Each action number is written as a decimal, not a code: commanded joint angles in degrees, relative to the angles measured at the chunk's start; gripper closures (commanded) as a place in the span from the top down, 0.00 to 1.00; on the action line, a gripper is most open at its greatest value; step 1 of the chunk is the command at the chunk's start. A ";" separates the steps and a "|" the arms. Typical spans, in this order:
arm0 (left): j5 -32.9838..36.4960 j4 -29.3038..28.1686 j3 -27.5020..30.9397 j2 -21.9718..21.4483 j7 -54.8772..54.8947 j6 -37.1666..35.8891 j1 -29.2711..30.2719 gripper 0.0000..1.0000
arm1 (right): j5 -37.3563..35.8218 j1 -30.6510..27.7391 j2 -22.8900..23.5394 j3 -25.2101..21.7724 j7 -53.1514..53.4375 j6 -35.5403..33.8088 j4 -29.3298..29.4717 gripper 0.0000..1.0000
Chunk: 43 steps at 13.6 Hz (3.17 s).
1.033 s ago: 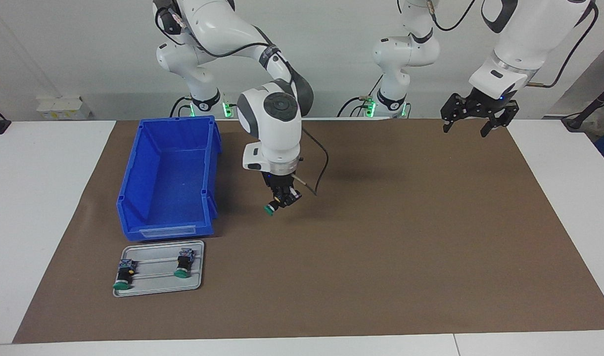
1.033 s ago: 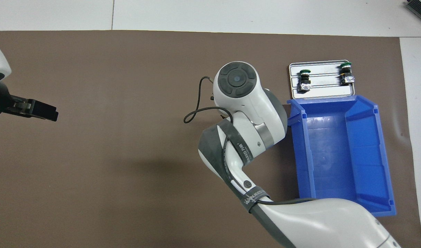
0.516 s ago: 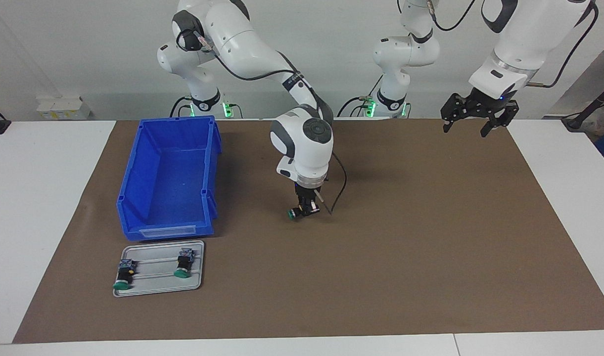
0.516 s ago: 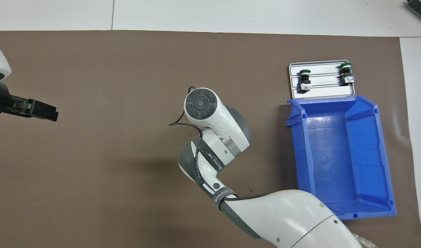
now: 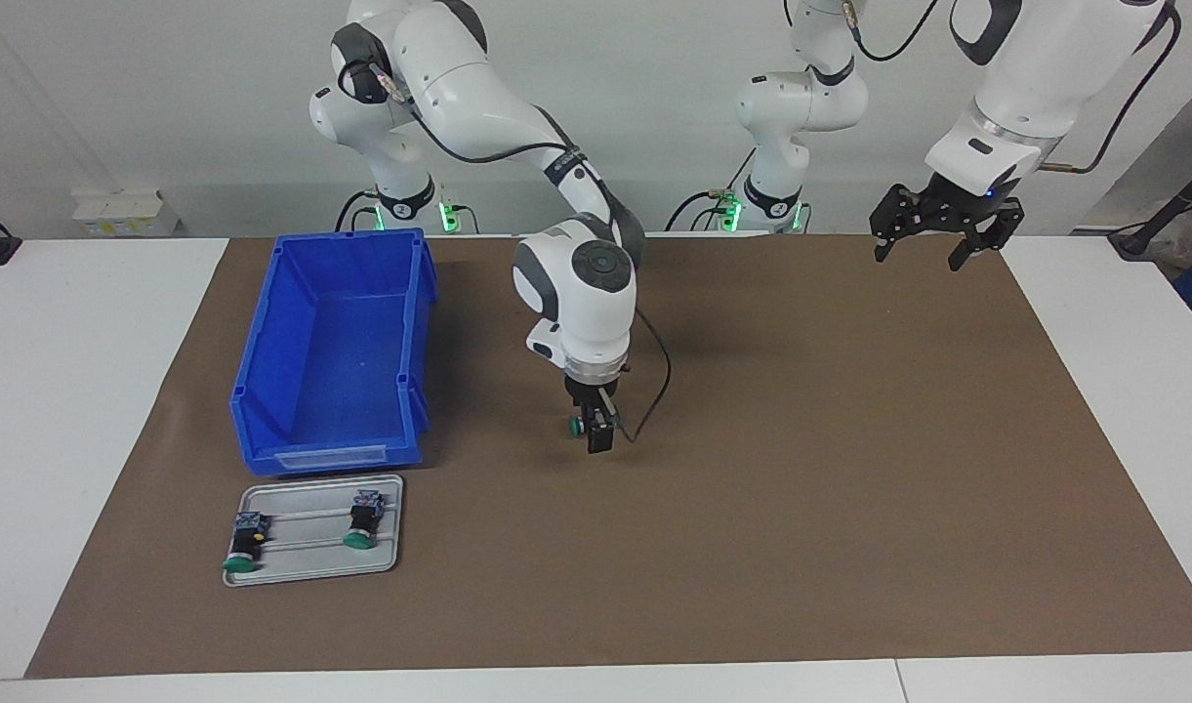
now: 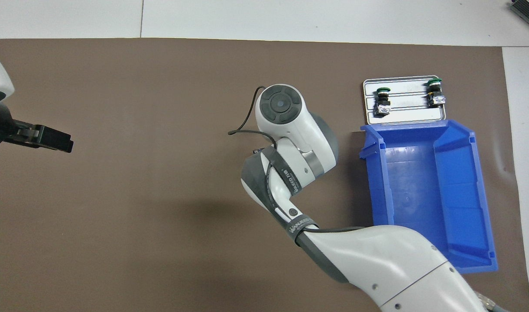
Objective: Place and press button with both arms
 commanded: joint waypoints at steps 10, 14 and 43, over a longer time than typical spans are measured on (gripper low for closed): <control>0.17 -5.21 -1.55 -1.73 21.81 8.73 -5.56 0.99 | 7.70 -28.17 -15.64 3.60 -69.89 -29.81 5.92 0.94; 0.17 -8.82 -1.55 -0.86 32.89 13.22 -12.58 0.97 | 7.62 -30.56 -28.54 3.51 -83.89 -28.86 -7.67 0.94; 3.25 4.98 -0.50 37.38 22.37 39.94 -34.66 0.89 | 3.75 -29.42 -32.79 -0.27 -106.15 -28.78 -4.27 0.99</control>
